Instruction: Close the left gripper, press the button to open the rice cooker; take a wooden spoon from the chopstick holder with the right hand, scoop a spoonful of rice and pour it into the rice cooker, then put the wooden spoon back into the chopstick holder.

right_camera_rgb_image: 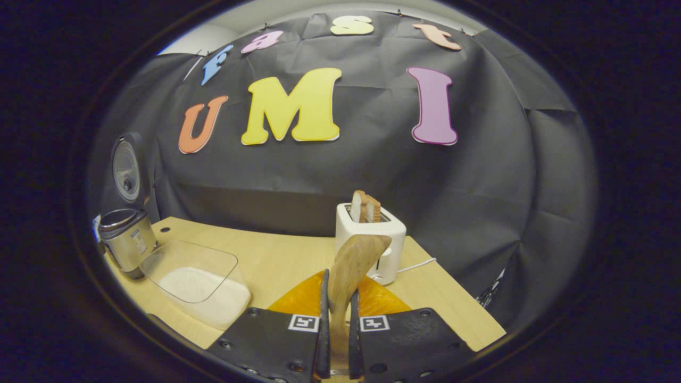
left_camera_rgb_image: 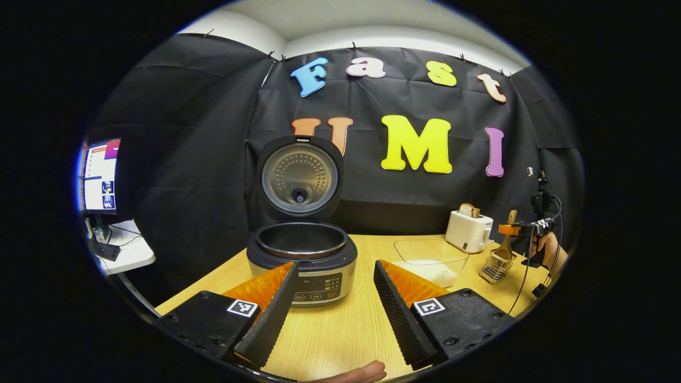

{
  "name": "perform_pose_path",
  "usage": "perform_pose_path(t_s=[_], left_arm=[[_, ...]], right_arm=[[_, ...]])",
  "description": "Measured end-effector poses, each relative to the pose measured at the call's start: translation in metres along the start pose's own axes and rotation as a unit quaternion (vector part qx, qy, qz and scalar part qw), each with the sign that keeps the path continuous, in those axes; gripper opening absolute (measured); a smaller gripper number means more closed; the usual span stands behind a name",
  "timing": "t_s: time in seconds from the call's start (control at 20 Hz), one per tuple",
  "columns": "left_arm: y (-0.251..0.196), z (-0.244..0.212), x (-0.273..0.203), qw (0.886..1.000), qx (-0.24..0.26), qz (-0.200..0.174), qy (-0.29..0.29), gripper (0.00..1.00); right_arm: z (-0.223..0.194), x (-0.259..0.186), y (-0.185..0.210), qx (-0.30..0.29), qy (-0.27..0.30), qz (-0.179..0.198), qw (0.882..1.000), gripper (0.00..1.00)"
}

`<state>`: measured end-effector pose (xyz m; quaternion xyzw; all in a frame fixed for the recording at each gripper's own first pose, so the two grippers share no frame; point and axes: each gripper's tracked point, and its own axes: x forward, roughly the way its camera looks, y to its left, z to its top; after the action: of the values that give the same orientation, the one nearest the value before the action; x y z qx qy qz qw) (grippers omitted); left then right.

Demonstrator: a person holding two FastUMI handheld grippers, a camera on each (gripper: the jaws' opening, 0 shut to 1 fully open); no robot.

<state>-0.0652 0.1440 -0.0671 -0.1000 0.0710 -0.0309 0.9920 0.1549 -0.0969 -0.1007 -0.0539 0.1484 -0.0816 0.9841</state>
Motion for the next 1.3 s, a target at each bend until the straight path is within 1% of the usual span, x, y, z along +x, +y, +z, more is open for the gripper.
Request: perform_pose_path(t_s=[0.05, 0.15, 0.2, 0.25, 0.3, 0.35, 0.4, 0.45, 0.55, 0.6, 0.65, 0.7, 0.75, 0.85, 0.95, 1.0, 1.05, 1.15, 1.2, 1.3], left_arm=[[-0.002, 0.002, -0.001, 1.0, 0.0, -0.001, -0.003, 0.9], [-0.005, 0.005, -0.004, 1.0, 0.002, -0.002, -0.006, 0.9], [-0.005, 0.006, -0.005, 1.0, 0.004, -0.002, -0.006, 0.9], [-0.006, 0.005, -0.009, 1.0, 0.006, -0.003, -0.001, 0.9], [-0.006, 0.009, -0.014, 1.0, 0.005, 0.0, -0.002, 0.9], [-0.004, 0.016, -0.018, 1.0, 0.005, 0.007, -0.013, 0.91], [-0.006, 0.023, -0.021, 1.0, 0.006, 0.009, -0.021, 0.91], [-0.011, 0.029, -0.023, 1.0, 0.005, 0.007, -0.028, 0.9], [-0.019, 0.036, -0.023, 1.0, 0.012, 0.002, -0.025, 0.9], [-0.021, 0.043, -0.021, 1.0, 0.013, -0.001, -0.027, 0.9], [-0.021, 0.048, -0.019, 1.0, 0.011, -0.002, -0.023, 0.9], [-0.02, 0.053, -0.017, 1.0, 0.008, 0.0, -0.019, 0.9], [-0.018, 0.06, -0.014, 1.0, 0.005, 0.001, -0.017, 0.9], [-0.008, 0.083, -0.007, 0.999, 0.004, 0.02, -0.027, 0.9], [-0.001, 0.108, 0.005, 0.999, -0.005, 0.028, -0.043, 0.9], [0.0, 0.123, 0.014, 0.998, -0.011, 0.027, -0.054, 0.9], [0.005, 0.136, 0.024, 0.998, -0.012, 0.034, -0.058, 0.9], [0.02, 0.16, 0.046, 0.997, -0.01, 0.051, -0.062, 0.9], [0.025, 0.168, 0.055, 0.997, -0.011, 0.056, -0.06, 0.9], [0.031, 0.184, 0.08, 0.997, -0.018, 0.059, -0.056, 0.9]], right_arm=[[-0.001, 0.002, -0.003, 0.006, 0.0, -0.002, 1.0, 0.13], [0.005, 0.001, -0.01, 0.023, -0.011, -0.009, 1.0, 0.29], [0.009, -0.001, -0.013, 0.033, -0.015, -0.013, 0.999, 0.28], [0.01, -0.002, -0.016, 0.043, -0.017, -0.014, 0.999, 0.29], [0.013, -0.005, -0.017, 0.049, -0.018, -0.015, 0.999, 0.44], [0.017, -0.009, -0.019, 0.051, -0.023, -0.015, 0.998, 0.5], [0.022, -0.013, -0.02, 0.049, -0.028, -0.015, 0.998, 0.67], [0.02, -0.018, -0.024, 0.036, -0.026, -0.025, 0.999, 0.84], [0.02, -0.029, -0.021, 0.008, -0.026, -0.024, 0.999, 0.97], [0.02, -0.035, -0.019, 0.0, -0.026, -0.026, 0.999, 0.96], [0.021, -0.042, -0.015, -0.011, -0.027, -0.026, 0.999, 0.93], [0.022, -0.048, -0.013, -0.021, -0.033, -0.03, 0.999, 0.93], [0.024, -0.055, -0.01, -0.032, -0.039, -0.032, 0.998, 0.94], [0.022, -0.071, 0.003, -0.051, -0.044, -0.028, 0.997, 0.97], [0.022, -0.087, 0.019, -0.049, -0.053, -0.013, 0.997, 0.95], [0.02, -0.095, 0.027, -0.042, -0.054, -0.005, 0.998, 0.98], [0.017, -0.104, 0.036, -0.036, -0.057, 0.005, 0.998, 0.95], [0.011, -0.126, 0.05, -0.031, -0.057, 0.02, 0.998, 0.97], [0.005, -0.131, 0.051, -0.029, -0.058, 0.021, 0.998, 0.95], [-0.004, -0.142, 0.053, -0.018, -0.061, 0.027, 0.998, 0.95]])
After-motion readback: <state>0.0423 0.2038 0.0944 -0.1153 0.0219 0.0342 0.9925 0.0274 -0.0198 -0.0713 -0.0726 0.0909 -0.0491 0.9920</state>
